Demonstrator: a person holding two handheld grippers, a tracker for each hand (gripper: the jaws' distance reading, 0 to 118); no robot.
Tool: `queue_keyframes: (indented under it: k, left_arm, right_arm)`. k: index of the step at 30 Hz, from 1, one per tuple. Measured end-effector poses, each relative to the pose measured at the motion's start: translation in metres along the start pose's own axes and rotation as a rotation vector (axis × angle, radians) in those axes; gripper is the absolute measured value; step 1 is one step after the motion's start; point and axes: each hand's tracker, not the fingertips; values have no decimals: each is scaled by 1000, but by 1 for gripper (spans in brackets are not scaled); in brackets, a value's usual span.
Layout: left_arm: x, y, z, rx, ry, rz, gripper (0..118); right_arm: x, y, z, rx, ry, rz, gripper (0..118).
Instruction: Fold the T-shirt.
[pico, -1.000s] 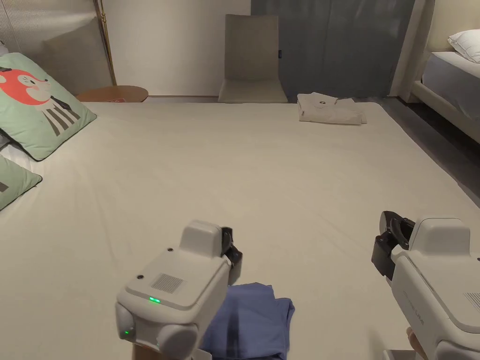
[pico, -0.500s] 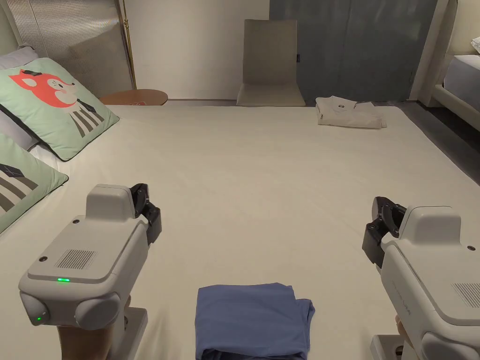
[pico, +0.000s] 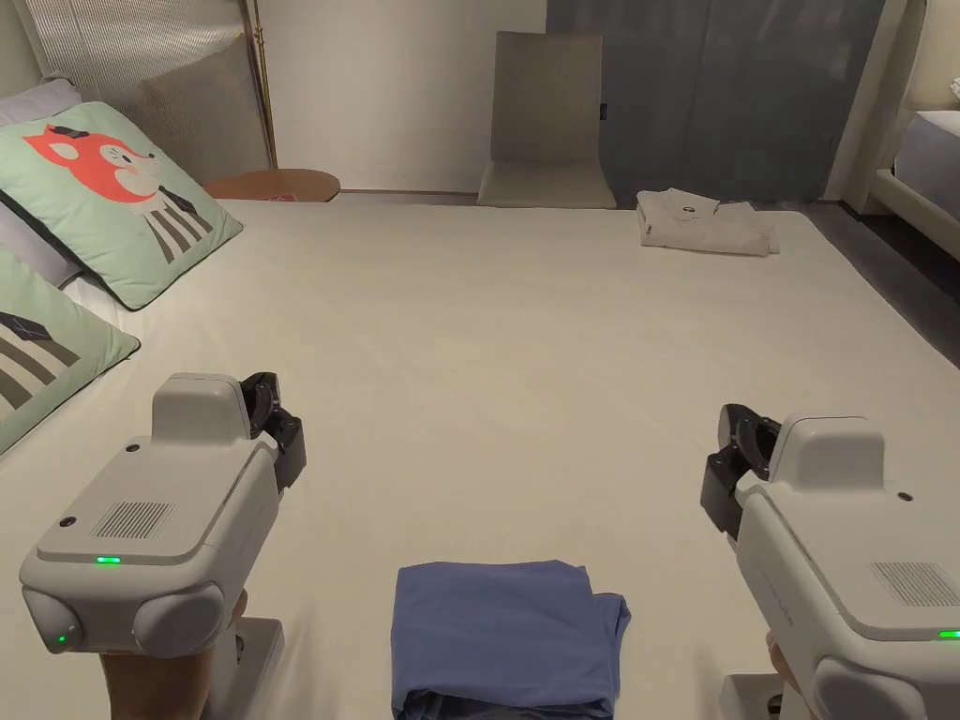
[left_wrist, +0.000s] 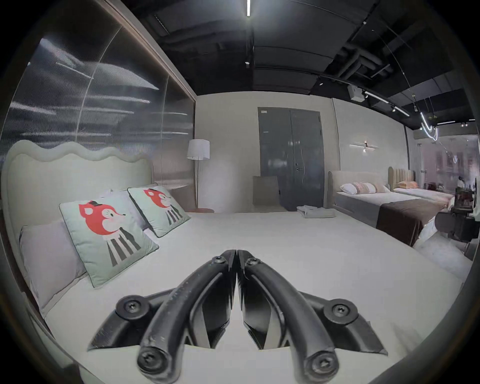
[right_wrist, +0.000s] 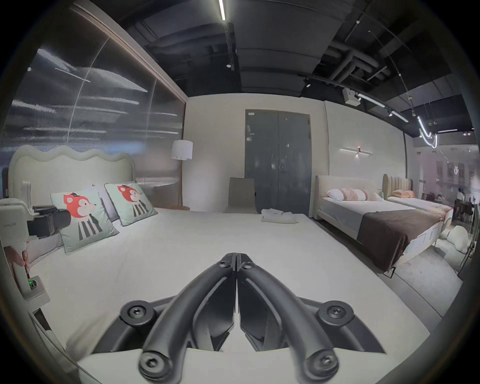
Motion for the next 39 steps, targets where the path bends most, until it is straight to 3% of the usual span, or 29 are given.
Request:
queue_keyframes:
  k: [11, 20, 22, 27, 33, 34, 35, 37, 38, 39]
  left_arm:
    - [-2, -13, -7, -45, -26, 8, 0]
    - [-1, -32, -16, -121, -54, 17, 0]
    - [0, -39, -20, -150, -58, 23, 0]
    - [2, -60, -32, -303, -92, 79, 0]
    - [1, -97, -58, -633, -233, 277, 5]
    - [-1, -103, -63, -683, -261, 338, 18]
    - [-2, -107, -68, -729, -281, 391, 51]
    - [-4, -116, -79, -821, -358, 504, 94]
    - [-7, -120, -83, -851, -413, 552, 107]
    - [-8, -122, -87, -877, -442, 583, 107]
  right_arm:
    - [-54, -83, -59, -377, 169, 24, 1]
    - [-72, -148, -79, -689, 163, 51, 1]
    - [-72, -158, -80, -714, 154, 65, 0]
    - [-68, -154, -80, -703, 144, 18, 0]
    - [-66, -148, -76, -700, 156, 8, 0]
    - [-65, -151, -78, -702, 158, 5, 0]
    - [-64, -151, -78, -702, 160, 4, 0]
    - [-62, -151, -78, -702, 165, -11, 0]
    - [-61, -152, -79, -702, 167, -22, 0]
    - [-60, -152, -79, -701, 167, -31, 0]
